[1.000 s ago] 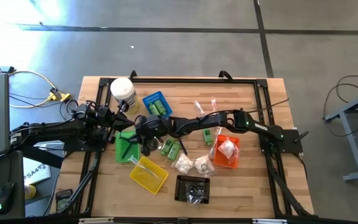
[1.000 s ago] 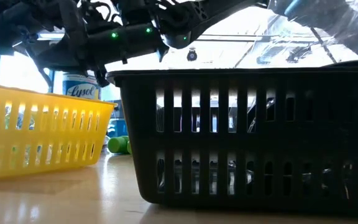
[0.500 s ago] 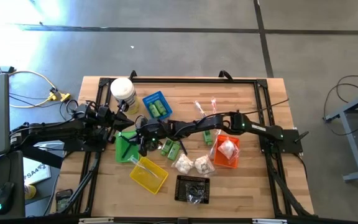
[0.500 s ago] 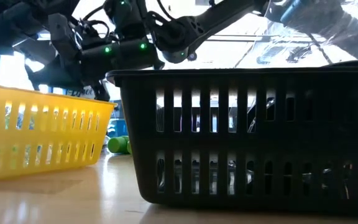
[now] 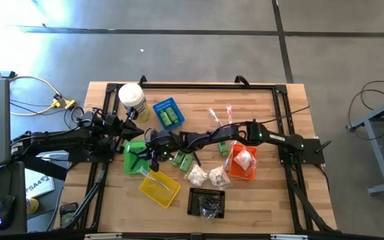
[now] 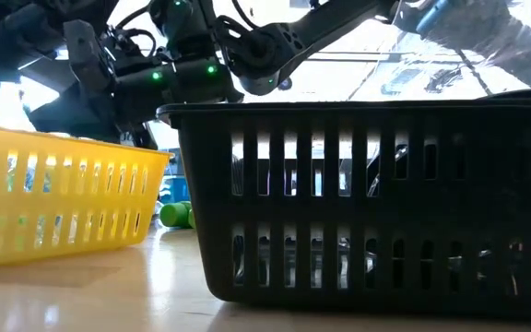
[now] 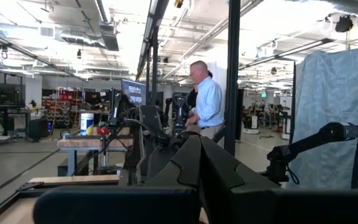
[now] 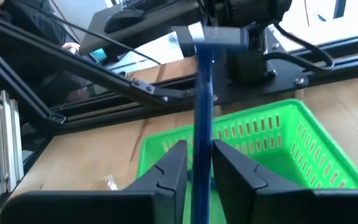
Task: Pick & Place Travel size toiletries
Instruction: Put the blue razor into the green bin, then put the blue toothbrush into the yellow bin
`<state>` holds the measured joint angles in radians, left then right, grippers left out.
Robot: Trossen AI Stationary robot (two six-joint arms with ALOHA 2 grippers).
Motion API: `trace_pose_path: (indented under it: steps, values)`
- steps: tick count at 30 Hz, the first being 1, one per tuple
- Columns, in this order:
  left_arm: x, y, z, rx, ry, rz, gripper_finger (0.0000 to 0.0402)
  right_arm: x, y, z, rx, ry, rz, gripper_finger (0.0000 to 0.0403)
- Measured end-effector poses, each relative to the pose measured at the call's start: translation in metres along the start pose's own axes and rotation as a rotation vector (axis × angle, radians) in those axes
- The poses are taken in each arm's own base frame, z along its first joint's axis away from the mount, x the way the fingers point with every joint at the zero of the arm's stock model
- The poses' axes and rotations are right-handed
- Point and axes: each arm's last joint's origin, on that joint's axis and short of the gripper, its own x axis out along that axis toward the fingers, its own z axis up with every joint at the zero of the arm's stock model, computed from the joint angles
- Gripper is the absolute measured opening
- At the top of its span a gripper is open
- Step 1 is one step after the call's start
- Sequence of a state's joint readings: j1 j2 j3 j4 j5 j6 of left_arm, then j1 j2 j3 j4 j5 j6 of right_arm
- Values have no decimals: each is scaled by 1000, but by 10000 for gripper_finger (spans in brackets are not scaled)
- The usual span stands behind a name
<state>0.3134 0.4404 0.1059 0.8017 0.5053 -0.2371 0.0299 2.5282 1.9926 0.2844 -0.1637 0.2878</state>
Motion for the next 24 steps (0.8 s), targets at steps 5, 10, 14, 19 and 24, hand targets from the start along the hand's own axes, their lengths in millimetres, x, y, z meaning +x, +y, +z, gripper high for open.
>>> trace_pose_path:
  steps: [5,10,14,19,24]
  values:
    - [0,0,0,0,0,0,0,0,0,-1,5,6,-2,95]
    - [0,0,0,0,0,0,0,0,-1,0,5,4,-10,102]
    - [0,0,-1,-8,14,4,0,-3,-3,5,-3,5,8,95]
    - [0,0,-3,-17,26,-5,0,-22,1,41,-76,12,134,21]
    - [0,1,-5,-31,52,-7,0,-49,28,72,-200,87,135,3]
